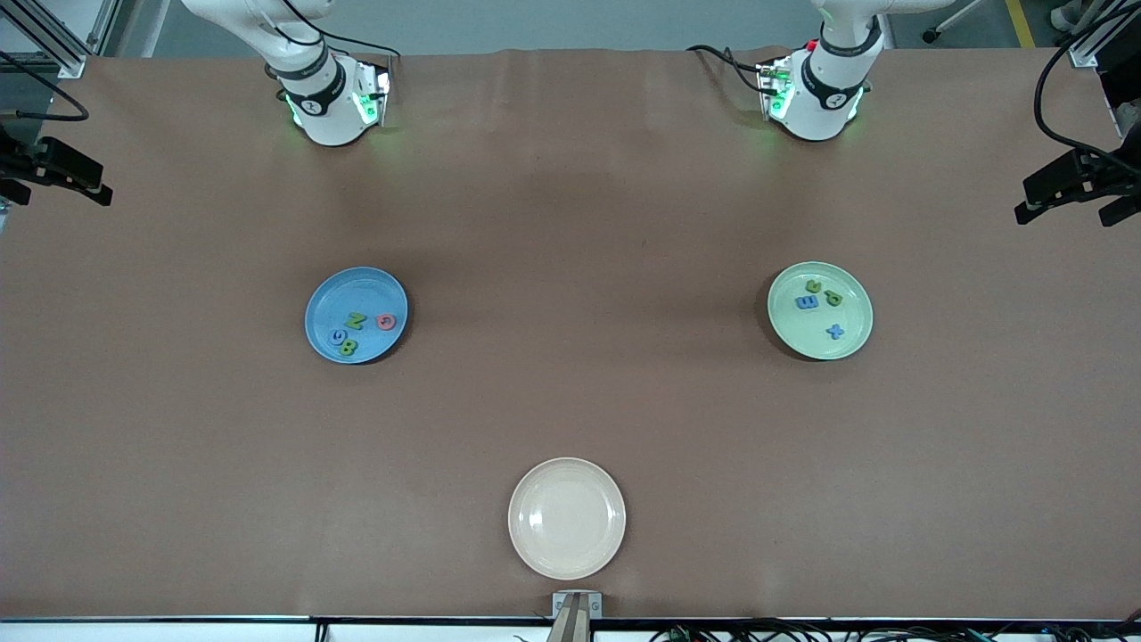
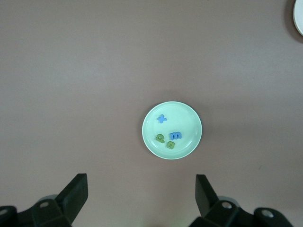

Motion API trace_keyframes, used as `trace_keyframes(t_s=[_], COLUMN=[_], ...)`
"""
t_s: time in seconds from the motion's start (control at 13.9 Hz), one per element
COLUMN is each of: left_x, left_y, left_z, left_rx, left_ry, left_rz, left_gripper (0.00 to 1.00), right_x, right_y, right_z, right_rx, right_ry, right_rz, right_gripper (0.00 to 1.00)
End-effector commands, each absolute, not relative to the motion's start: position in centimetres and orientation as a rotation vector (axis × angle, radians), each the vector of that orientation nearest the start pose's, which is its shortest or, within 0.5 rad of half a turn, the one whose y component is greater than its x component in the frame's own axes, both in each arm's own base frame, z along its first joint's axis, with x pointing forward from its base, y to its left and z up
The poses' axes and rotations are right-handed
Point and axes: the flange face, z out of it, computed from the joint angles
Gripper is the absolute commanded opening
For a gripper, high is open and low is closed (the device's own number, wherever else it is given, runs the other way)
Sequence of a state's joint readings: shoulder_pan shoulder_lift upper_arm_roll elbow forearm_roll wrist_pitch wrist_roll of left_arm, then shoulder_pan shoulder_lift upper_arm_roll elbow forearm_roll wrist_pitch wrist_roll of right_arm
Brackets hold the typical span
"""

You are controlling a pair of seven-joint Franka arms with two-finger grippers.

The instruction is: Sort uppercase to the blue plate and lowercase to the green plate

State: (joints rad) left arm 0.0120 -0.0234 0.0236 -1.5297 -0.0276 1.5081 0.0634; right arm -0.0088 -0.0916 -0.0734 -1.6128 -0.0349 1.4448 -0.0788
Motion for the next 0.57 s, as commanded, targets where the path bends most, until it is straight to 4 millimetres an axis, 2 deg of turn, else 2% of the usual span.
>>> trace_keyframes(t_s=[0.0,0.5], left_x=[53.63,53.63], left_y=[0.97,1.01], left_z=[65.62,65.63], left_rx=[-3.167,-3.17], left_ry=[0.061,0.057], left_rz=[-0.024,-0.024], left_gripper=[1.0,1.0], right_x=[50.09,50.14], right_y=[-4.44,-4.02], right_z=[64.67,64.69], right_rx=[-3.147,-3.132], right_ry=[0.026,0.019], right_rz=[0.12,0.115], right_gripper=[1.0,1.0])
